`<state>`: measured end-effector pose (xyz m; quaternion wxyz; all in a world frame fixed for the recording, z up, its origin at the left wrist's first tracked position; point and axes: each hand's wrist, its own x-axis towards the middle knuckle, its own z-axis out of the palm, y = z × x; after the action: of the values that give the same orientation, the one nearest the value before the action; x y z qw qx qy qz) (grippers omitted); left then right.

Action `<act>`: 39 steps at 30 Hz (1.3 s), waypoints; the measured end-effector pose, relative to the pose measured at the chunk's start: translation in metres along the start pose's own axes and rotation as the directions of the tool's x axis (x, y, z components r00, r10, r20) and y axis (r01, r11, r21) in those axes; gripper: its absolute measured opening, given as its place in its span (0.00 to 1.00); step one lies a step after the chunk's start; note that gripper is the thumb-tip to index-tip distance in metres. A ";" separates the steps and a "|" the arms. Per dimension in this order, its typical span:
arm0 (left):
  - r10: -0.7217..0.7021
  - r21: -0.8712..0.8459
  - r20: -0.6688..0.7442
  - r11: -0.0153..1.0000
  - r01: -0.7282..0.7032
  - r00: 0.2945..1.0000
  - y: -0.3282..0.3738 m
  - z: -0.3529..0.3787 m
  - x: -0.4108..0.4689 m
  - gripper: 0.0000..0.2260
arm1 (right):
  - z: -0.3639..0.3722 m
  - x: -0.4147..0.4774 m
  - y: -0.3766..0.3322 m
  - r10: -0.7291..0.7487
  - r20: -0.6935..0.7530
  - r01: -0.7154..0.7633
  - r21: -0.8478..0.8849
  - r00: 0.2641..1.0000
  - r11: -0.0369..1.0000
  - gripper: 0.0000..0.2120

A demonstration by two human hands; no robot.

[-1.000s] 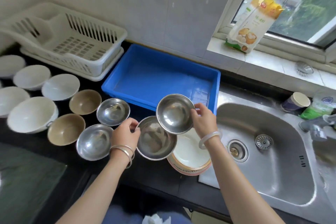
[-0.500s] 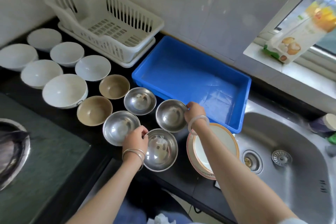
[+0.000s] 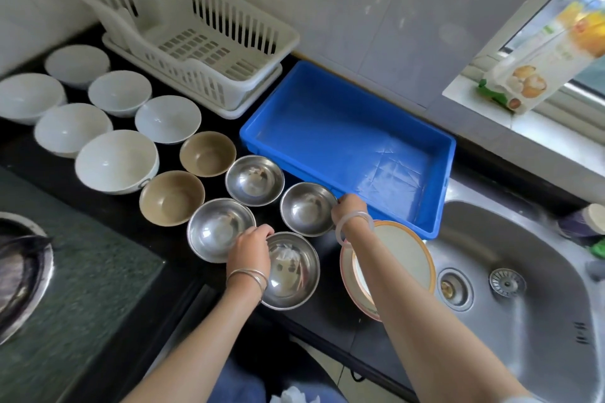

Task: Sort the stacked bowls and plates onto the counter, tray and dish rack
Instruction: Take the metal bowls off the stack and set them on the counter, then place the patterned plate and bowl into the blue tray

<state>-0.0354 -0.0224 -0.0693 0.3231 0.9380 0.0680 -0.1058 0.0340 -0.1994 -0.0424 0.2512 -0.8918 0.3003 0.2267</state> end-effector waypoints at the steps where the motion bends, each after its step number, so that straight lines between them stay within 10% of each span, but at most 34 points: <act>1: 0.007 -0.002 0.001 1.000 -0.007 1.000 -0.001 0.000 0.000 0.15 | 0.001 0.001 0.000 0.011 0.008 -0.011 -0.002 1.000 1.000 0.09; 16: 0.039 0.013 0.010 0.999 -0.039 0.999 -0.001 0.002 0.005 0.19 | 0.009 -0.010 -0.002 -0.046 0.104 0.025 0.194 0.994 0.981 0.14; 27: 0.170 -0.124 0.117 0.980 -0.156 0.978 0.063 0.010 -0.004 0.11 | -0.040 -0.043 0.094 -0.086 -0.496 0.134 0.062 0.864 0.989 0.14; 39: 0.148 -0.064 0.297 0.989 -0.134 0.943 0.103 0.052 -0.023 0.06 | -0.029 -0.055 0.174 0.187 -0.442 -0.134 0.148 0.877 0.980 0.11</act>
<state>-0.0450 -0.1365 -0.0423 0.3565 0.9062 -0.0470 -0.2224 -0.1106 -0.3135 -0.0442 0.2046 -0.8763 0.4360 0.0150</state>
